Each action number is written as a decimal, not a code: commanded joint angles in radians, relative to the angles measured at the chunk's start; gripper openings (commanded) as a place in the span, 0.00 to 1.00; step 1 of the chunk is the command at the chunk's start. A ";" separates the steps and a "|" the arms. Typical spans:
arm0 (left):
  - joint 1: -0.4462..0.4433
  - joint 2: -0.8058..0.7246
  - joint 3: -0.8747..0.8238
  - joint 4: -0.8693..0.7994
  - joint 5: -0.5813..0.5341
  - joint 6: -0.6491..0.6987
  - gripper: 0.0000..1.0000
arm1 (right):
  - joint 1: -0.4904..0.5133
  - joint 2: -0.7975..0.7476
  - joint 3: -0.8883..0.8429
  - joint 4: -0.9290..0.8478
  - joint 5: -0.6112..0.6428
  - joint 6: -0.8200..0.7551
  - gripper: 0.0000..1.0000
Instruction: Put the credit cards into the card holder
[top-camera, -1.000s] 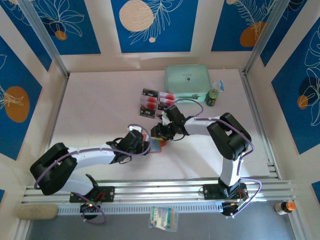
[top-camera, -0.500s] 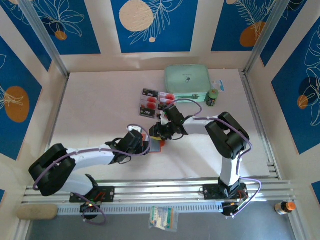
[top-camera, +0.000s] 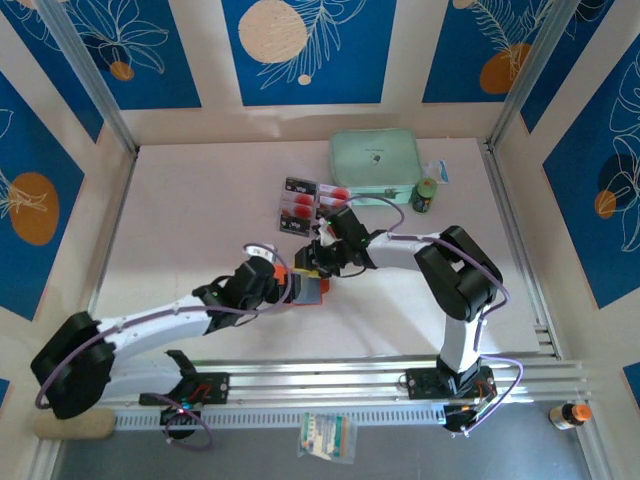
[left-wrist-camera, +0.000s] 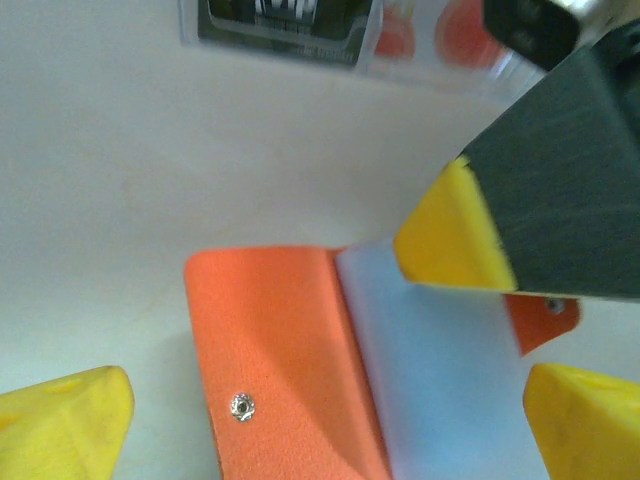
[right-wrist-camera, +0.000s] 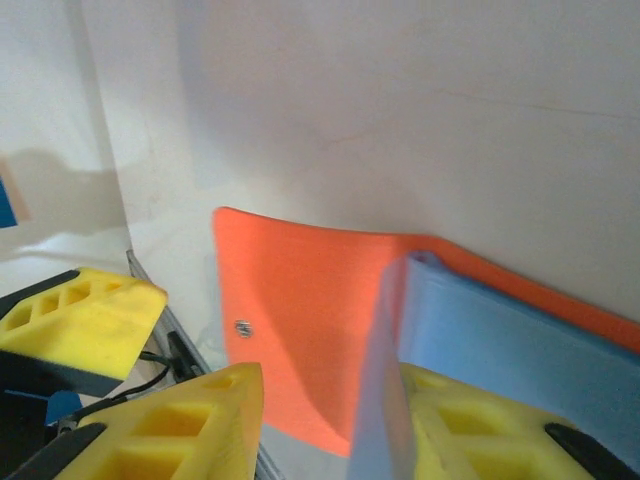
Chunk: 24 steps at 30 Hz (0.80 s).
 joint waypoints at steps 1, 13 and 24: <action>0.012 -0.086 -0.017 -0.067 -0.057 -0.003 1.00 | 0.019 -0.036 0.049 -0.014 -0.025 0.025 0.37; 0.036 -0.234 -0.043 -0.133 -0.077 0.000 1.00 | 0.084 0.101 0.208 -0.043 -0.007 0.059 0.43; 0.063 -0.244 -0.076 -0.155 -0.042 0.010 1.00 | 0.107 0.228 0.310 -0.064 0.008 0.079 0.43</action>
